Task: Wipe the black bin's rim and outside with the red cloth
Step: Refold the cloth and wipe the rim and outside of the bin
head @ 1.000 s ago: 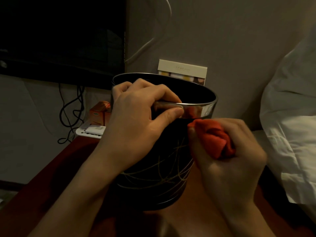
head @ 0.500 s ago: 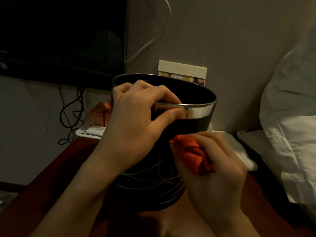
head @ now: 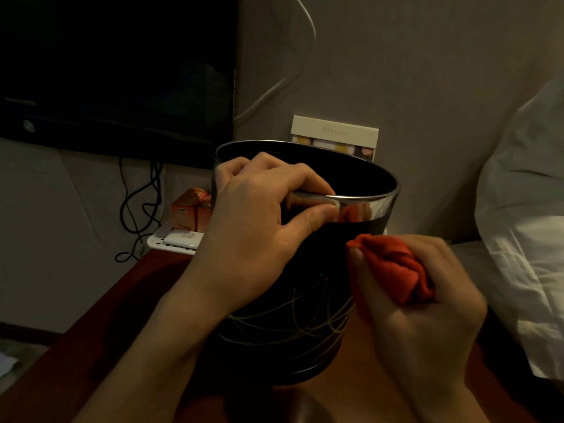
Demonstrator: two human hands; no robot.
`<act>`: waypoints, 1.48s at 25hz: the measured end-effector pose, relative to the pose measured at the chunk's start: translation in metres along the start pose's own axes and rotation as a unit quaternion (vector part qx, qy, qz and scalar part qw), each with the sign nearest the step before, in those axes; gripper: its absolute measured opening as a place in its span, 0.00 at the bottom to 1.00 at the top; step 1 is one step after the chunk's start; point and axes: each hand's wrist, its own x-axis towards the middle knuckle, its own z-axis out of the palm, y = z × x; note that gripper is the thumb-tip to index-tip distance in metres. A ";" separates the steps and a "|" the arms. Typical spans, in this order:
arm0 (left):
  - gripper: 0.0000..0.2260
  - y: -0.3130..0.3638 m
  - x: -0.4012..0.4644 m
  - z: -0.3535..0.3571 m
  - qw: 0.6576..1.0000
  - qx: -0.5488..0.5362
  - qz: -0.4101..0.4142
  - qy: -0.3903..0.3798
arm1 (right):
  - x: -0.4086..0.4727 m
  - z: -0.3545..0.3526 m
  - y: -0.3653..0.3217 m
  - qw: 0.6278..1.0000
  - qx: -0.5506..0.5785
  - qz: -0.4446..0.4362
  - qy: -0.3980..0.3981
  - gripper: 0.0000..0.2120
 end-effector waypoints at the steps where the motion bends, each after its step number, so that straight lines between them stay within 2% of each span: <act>1: 0.05 -0.001 0.000 0.000 1.000 0.001 -0.001 0.001 | -0.004 0.004 -0.001 1.000 -0.006 -0.014 -0.005 0.10; 4: 0.05 -0.002 0.000 -0.001 1.000 -0.004 -0.008 -0.002 | -0.010 0.010 0.000 0.998 -0.029 -0.047 -0.015 0.12; 7: 0.06 -0.002 0.001 -0.001 1.000 -0.003 -0.001 -0.001 | -0.006 0.004 0.003 0.999 -0.025 -0.031 0.002 0.11; 11: 0.07 -0.003 0.000 -0.001 1.000 -0.012 -0.001 0.007 | -0.023 0.018 0.002 0.998 -0.039 -0.044 -0.024 0.11; 16: 0.07 -0.003 0.001 -0.001 1.000 -0.006 -0.008 -0.001 | -0.012 0.008 0.001 0.999 -0.022 -0.029 -0.002 0.11; 21: 0.07 -0.003 -0.001 0.000 1.000 -0.013 -0.008 0.008 | -0.028 0.019 0.007 0.998 -0.038 -0.047 -0.015 0.11; 25: 0.07 -0.001 -0.002 0.000 1.000 -0.015 -0.003 0.012 | -0.020 0.014 0.008 1.000 -0.016 -0.027 0.004 0.11; 33: 0.06 0.001 -0.001 0.001 1.000 -0.007 0.020 0.021 | -0.022 0.017 0.005 1.000 -0.001 -0.017 -0.025 0.10; 37: 0.07 -0.002 -0.002 0.001 1.000 -0.015 0.000 0.011 | -0.014 0.011 -0.001 1.000 0.001 -0.012 -0.010 0.11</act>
